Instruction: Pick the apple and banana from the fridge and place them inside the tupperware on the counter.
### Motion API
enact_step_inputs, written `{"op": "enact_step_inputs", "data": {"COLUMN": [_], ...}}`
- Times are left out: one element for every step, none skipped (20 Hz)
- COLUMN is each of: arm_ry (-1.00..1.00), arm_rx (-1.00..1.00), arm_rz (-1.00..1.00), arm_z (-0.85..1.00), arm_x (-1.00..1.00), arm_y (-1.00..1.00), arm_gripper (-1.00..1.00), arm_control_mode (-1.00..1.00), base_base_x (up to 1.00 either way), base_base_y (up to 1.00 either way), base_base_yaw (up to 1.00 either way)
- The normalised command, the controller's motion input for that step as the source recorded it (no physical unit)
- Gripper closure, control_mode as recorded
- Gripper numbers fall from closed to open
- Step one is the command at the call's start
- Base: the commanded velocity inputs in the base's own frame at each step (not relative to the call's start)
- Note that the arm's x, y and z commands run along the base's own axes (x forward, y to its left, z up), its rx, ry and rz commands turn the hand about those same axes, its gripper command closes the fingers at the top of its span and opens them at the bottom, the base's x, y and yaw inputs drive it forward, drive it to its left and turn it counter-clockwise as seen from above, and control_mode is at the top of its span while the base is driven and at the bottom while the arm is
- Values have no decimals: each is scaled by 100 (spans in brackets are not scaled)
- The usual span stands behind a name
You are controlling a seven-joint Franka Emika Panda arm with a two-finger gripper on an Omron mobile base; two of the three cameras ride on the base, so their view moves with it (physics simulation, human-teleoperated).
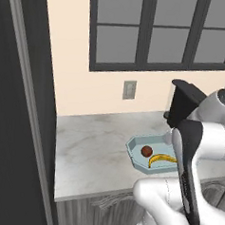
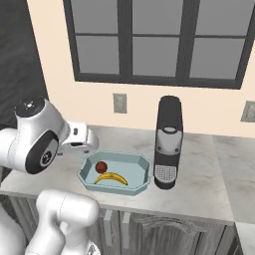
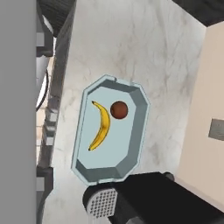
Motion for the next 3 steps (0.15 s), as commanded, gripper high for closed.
{"op": "enact_step_inputs", "data": {"arm_ry": [0, 0, 0], "arm_rx": [-3, -1, -1], "arm_rz": [0, 0, 0], "arm_z": [51, 48, 44], "arm_x": [-53, -52, -50], "arm_y": [14, 15, 15], "arm_gripper": [-100, -100, -100], "arm_control_mode": [-100, -100, -100], "base_base_x": [0, 0, 0], "base_base_y": [0, 0, 0], "base_base_yaw": [0, 0, 0]}}
